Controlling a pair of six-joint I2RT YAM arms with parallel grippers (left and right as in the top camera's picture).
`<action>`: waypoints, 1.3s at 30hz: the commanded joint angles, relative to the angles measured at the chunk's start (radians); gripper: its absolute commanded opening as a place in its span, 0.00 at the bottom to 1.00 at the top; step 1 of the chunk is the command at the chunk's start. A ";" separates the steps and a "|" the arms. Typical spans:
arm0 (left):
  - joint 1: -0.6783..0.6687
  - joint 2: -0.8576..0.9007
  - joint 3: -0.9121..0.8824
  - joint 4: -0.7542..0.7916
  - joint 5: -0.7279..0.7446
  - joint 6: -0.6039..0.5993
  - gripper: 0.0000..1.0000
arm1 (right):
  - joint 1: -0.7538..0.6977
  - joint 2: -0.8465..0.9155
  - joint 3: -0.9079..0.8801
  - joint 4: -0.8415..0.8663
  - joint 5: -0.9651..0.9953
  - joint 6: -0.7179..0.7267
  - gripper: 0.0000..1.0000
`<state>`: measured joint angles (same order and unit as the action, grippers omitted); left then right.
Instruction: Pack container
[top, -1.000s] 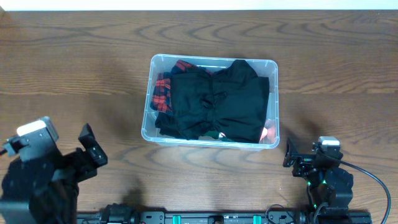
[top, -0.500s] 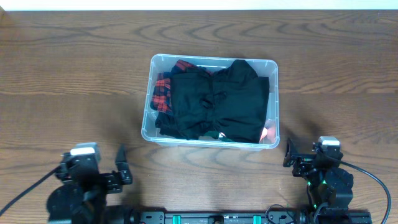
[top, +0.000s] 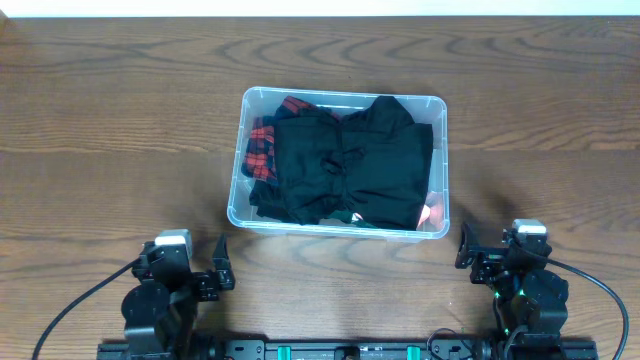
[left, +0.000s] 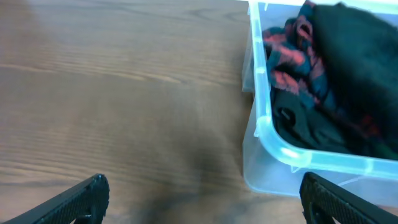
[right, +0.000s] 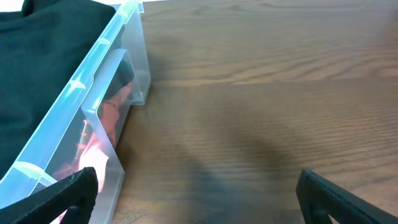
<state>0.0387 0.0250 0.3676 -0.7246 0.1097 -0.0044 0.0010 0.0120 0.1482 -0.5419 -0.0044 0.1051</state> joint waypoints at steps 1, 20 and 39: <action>-0.001 -0.023 -0.036 0.017 0.014 -0.018 0.98 | -0.009 -0.006 -0.003 0.000 -0.004 -0.006 0.99; -0.024 -0.023 -0.215 0.144 0.010 -0.018 0.98 | -0.009 -0.006 -0.003 0.000 -0.004 -0.006 0.99; -0.024 -0.022 -0.215 0.144 0.007 -0.015 0.98 | -0.009 -0.006 -0.003 0.000 -0.004 -0.005 0.99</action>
<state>0.0177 0.0101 0.1635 -0.5854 0.1093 -0.0116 0.0010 0.0120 0.1482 -0.5419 -0.0048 0.1051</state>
